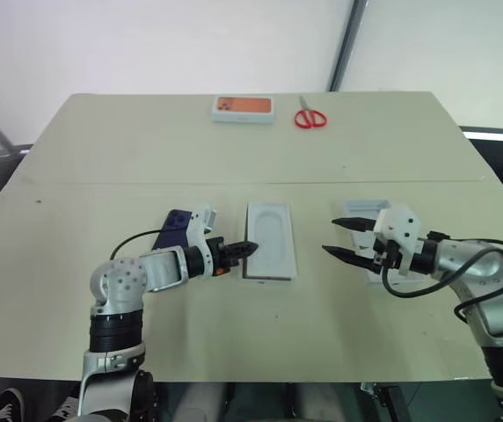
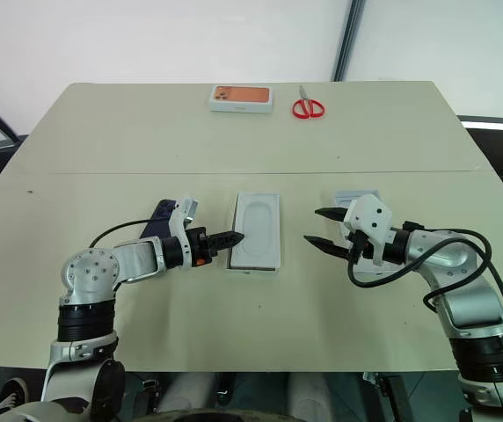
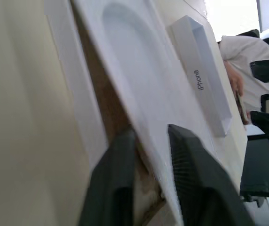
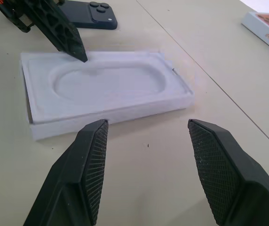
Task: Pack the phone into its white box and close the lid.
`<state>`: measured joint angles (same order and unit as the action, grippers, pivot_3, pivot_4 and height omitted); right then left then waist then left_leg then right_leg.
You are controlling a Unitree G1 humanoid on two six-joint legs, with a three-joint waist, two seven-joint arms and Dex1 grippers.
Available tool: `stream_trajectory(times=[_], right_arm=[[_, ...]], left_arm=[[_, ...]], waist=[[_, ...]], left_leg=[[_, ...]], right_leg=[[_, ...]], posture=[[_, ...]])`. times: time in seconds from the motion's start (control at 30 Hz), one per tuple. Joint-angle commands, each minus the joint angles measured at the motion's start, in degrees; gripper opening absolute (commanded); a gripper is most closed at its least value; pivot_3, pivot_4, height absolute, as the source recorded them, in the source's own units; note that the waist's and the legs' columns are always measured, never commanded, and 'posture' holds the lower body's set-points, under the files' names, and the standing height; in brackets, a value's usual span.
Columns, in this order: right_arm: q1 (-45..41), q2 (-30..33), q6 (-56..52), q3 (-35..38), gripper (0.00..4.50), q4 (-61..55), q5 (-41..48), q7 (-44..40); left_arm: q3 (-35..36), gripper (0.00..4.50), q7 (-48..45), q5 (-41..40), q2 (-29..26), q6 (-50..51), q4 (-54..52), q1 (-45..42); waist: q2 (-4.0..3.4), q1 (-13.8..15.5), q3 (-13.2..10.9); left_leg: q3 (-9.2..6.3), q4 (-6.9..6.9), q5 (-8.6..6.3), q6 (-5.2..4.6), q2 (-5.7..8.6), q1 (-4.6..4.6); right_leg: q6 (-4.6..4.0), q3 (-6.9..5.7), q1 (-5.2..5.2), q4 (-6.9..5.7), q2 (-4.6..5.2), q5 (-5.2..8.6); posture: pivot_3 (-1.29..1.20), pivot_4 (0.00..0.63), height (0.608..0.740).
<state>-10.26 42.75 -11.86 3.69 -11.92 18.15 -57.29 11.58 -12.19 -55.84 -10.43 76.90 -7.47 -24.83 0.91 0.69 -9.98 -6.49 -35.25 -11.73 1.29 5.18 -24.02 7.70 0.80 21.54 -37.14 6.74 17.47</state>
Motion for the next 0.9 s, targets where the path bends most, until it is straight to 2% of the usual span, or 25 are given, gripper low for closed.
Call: stream_trajectory(times=[0.03, 0.07, 0.13, 0.43, 0.9], right_arm=[[-1.4, -0.5, 1.5, -0.3, 2.85, 0.0, -0.2, 0.3], [-1.7, -0.6, 1.5, -0.4, 2.85, 0.2, -0.2, 0.4], [-2.0, -0.6, 1.5, -0.5, 2.85, 0.4, -0.1, 0.4], [-3.6, -1.6, 2.3, -1.7, 2.85, 1.6, -0.8, 0.5], [-5.9, -3.0, 3.9, -3.4, 2.85, 3.0, -2.0, 1.6]], left_arm=[[0.7, 2.88, -0.4, -0.9, -0.5, 0.4, -1.2, -1.3], [0.7, 3.32, -0.3, -0.9, -0.5, 0.6, -1.4, -1.5], [0.5, 4.47, -0.1, -0.6, -0.6, 0.5, -1.8, -1.7], [-2.0, 4.47, -1.0, 0.1, -2.8, -0.4, -5.2, -2.7], [-0.2, 4.47, -1.2, -1.2, -4.8, 1.2, -5.9, -4.6]], waist=[[0.00, 0.0, 0.0], [0.00, 0.0, 0.0], [0.00, 0.0, 0.0], [0.00, 0.0, 0.0], [0.00, -0.1, 0.0]], left_leg=[[0.00, 0.00, 0.00, 0.00, 0.00, 0.00], [0.00, 0.00, 0.01, 0.01, 0.00, 0.00], [0.00, 0.00, 0.00, 0.00, 0.00, 0.00], [-0.01, 0.01, 0.01, 0.01, 0.00, 0.00], [-0.01, 0.01, 0.01, 0.01, 0.00, 0.00]], right_leg=[[0.00, 0.00, 0.00, -0.01, 0.00, 0.00], [0.00, 0.00, 0.00, -0.01, 0.00, 0.00], [0.00, 0.01, 0.00, 0.00, 0.00, 0.00], [0.00, 0.00, 0.01, 0.00, -0.01, 0.00], [0.00, 0.01, 0.02, -0.03, -0.02, 0.00]], posture=[[0.00, 0.150, 0.740], [0.00, 0.150, 0.740], [0.00, 0.150, 0.740], [0.00, 0.150, 0.740], [0.00, 0.150, 0.740]])
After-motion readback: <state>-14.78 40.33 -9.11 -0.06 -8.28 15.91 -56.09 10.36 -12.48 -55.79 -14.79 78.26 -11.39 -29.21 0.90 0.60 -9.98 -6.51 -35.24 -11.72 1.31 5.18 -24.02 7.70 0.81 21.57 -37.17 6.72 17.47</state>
